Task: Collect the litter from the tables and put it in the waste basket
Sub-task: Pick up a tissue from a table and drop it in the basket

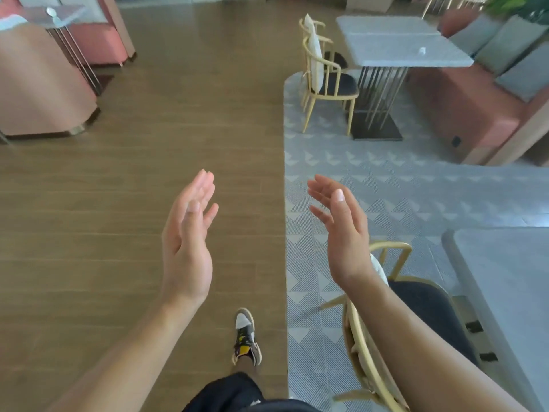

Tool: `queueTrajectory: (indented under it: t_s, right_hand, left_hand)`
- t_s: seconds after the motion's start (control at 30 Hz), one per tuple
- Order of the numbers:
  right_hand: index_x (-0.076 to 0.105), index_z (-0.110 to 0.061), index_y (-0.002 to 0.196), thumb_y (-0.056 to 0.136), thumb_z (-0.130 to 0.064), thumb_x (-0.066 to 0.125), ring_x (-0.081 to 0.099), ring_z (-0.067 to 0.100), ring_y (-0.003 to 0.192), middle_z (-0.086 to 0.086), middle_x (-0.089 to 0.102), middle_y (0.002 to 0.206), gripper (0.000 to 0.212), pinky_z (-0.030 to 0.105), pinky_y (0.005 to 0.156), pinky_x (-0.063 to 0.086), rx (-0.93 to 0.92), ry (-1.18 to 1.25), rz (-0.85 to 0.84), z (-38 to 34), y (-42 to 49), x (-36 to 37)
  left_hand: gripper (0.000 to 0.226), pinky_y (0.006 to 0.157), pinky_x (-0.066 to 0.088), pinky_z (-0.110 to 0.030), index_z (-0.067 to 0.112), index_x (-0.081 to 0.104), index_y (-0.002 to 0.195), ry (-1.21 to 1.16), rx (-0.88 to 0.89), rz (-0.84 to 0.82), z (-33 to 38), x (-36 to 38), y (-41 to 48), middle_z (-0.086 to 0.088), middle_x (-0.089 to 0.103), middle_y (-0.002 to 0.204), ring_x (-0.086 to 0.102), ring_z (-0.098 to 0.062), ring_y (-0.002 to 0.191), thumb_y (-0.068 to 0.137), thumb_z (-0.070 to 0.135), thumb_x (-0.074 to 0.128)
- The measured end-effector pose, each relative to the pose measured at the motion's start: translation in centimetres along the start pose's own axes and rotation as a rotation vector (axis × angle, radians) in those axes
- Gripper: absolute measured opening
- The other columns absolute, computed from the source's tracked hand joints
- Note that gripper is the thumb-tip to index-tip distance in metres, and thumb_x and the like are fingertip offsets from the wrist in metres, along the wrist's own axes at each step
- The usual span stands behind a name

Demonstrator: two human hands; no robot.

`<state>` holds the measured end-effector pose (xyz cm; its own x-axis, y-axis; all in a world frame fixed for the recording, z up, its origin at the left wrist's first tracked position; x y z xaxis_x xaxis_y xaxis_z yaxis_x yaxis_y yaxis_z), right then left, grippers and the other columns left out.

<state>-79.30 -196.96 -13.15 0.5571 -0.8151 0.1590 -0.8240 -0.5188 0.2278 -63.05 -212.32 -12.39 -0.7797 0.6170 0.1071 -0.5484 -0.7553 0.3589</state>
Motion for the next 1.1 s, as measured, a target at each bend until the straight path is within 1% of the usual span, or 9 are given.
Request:
queueTrajectory:
  t_s: [0.13,0.2,0.43,0.57,0.73,0.8,0.9,1.03,1.1]
  right_hand:
    - [0.069,-0.027,0.123,0.097,-0.054,0.046,0.062,0.016,0.131,-0.002,0.072,0.131,0.044,0.055,0.117,0.044,-0.031,-0.043,0.086,2.1,7.0,0.0]
    - [0.069,-0.026,0.124,0.097,-0.055,0.045,0.062,0.015,0.131,-0.004,0.072,0.131,0.046,0.055,0.117,0.044,-0.037,-0.069,0.135,3.1,10.7,0.0]
    - [0.069,-0.028,0.127,0.099,-0.054,0.044,0.062,0.016,0.132,-0.004,0.071,0.132,0.045,0.054,0.115,0.046,-0.075,-0.103,0.287,5.0,23.2,-0.3]
    - [0.068,-0.032,0.126,0.101,-0.055,0.044,0.062,0.017,0.131,-0.007,0.071,0.132,0.042,0.054,0.113,0.048,-0.081,-0.136,0.364,6.3,28.0,-1.7]
    - [0.069,-0.036,0.124,0.101,-0.054,0.043,0.062,0.018,0.13,-0.006,0.071,0.132,0.039,0.055,0.113,0.047,-0.082,-0.153,0.478,8.1,33.7,-5.6]
    - [0.07,-0.042,0.122,0.101,-0.054,0.043,0.063,0.018,0.13,-0.006,0.071,0.132,0.036,0.055,0.113,0.047,-0.085,-0.156,0.524,8.7,35.9,-8.0]
    - [0.072,-0.044,0.12,0.1,-0.055,0.045,0.063,0.019,0.13,-0.003,0.071,0.133,0.034,0.055,0.113,0.048,-0.1,-0.147,0.591,9.6,39.4,-12.2]
    - [0.071,-0.043,0.121,0.1,-0.055,0.046,0.063,0.018,0.13,-0.005,0.071,0.133,0.035,0.053,0.113,0.048,-0.099,-0.158,0.646,10.0,44.9,-18.5]
    - [0.071,-0.047,0.121,0.101,-0.056,0.046,0.063,0.018,0.131,-0.005,0.071,0.135,0.034,0.053,0.113,0.048,-0.108,-0.18,0.658,9.6,47.3,-21.5]
  left_hand:
    - [0.038,0.118,0.046,-0.037,0.055,0.063,0.137,-0.029,-0.005,-0.096,-4.0,2.6,7.5,0.01,0.059,0.154,0.05,-0.016,0.148,0.106,0.05,0.041]
    - [0.038,0.117,0.047,-0.034,0.055,0.062,0.137,-0.047,-0.013,-0.159,-6.0,4.0,11.6,0.011,0.058,0.154,0.051,-0.016,0.148,0.106,0.049,0.041]
    - [0.038,0.115,0.047,-0.036,0.055,0.063,0.135,-0.083,-0.026,-0.286,-10.7,8.5,25.3,0.008,0.06,0.152,0.052,-0.017,0.146,0.105,0.048,0.041]
    - [0.037,0.117,0.047,-0.037,0.057,0.064,0.134,-0.103,-0.045,-0.359,-13.0,12.0,30.9,0.01,0.061,0.151,0.053,-0.015,0.146,0.104,0.049,0.042]
    - [0.036,0.119,0.044,-0.045,0.059,0.063,0.133,-0.108,-0.074,-0.473,-16.6,18.2,36.3,0.012,0.061,0.151,0.052,-0.014,0.146,0.105,0.052,0.042]
    - [0.034,0.119,0.043,-0.047,0.057,0.062,0.136,-0.109,-0.081,-0.52,-18.1,21.4,38.3,0.011,0.06,0.152,0.052,-0.015,0.146,0.106,0.058,0.045]
    - [0.041,0.118,0.043,-0.047,0.053,0.06,0.14,-0.115,-0.064,-0.573,-20.4,26.9,41.1,0.008,0.058,0.154,0.05,-0.016,0.148,0.103,0.068,0.048]
    - [0.041,0.118,0.041,-0.051,0.051,0.057,0.143,-0.105,-0.078,-0.643,-23.4,35.5,44.7,0.01,0.057,0.155,0.05,-0.015,0.148,0.106,0.064,0.045]
    - [0.042,0.119,0.04,-0.053,0.049,0.056,0.145,-0.11,-0.084,-0.688,-24.4,39.8,46.1,0.01,0.056,0.156,0.05,-0.014,0.148,0.107,0.063,0.044]
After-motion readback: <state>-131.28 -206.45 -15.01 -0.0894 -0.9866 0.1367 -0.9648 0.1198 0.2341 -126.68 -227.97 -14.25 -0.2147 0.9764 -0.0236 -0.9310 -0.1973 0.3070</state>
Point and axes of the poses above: each hand's wrist, its own y-axis towards the middle knuckle, its own x-axis out of the palm, z = x × y, the point moved 2 cm from there along y, towards the middle knuckle
